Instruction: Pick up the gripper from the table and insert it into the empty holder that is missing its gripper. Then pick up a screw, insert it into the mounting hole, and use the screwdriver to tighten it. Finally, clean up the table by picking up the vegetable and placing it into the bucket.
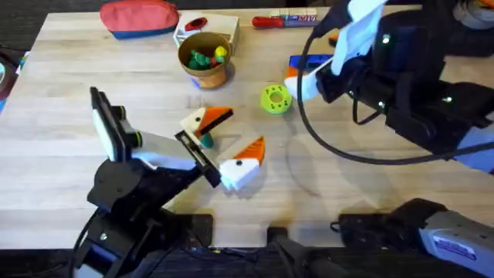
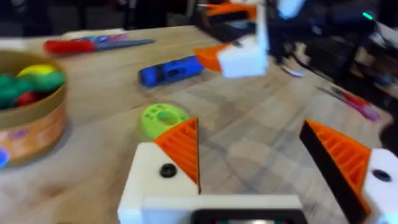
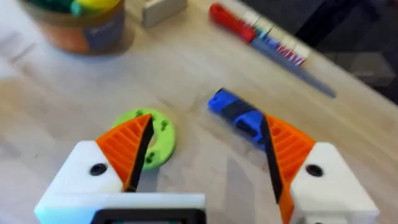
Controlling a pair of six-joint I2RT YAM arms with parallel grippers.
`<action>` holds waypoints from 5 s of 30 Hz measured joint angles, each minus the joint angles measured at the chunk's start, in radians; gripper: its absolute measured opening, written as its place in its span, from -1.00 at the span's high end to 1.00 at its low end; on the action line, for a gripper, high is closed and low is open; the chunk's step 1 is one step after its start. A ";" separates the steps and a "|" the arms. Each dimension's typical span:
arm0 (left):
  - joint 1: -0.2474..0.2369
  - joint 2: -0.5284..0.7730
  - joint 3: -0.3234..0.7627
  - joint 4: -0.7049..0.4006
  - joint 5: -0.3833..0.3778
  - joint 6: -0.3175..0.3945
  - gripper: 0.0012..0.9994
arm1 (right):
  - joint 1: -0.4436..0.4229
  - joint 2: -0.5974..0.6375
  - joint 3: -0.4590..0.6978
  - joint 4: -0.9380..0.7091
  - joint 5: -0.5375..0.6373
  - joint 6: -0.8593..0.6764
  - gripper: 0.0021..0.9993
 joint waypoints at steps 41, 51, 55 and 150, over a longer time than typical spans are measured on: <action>0.156 1.123 0.582 -0.612 -0.475 -0.537 -0.98 | 0.039 0.001 0.237 -0.431 -0.018 0.085 -0.98; 0.156 1.169 0.583 -0.592 -0.544 -0.572 -0.98 | 0.039 0.001 0.237 -0.431 -0.018 0.087 -0.98; 0.156 1.200 0.584 -0.584 -0.542 -0.574 -0.98 | 0.039 0.001 0.237 -0.431 -0.018 0.087 -0.98; 0.026 0.912 1.011 -0.803 -0.577 0.192 -0.98 | 0.039 0.048 0.793 -1.341 -0.018 0.232 -0.98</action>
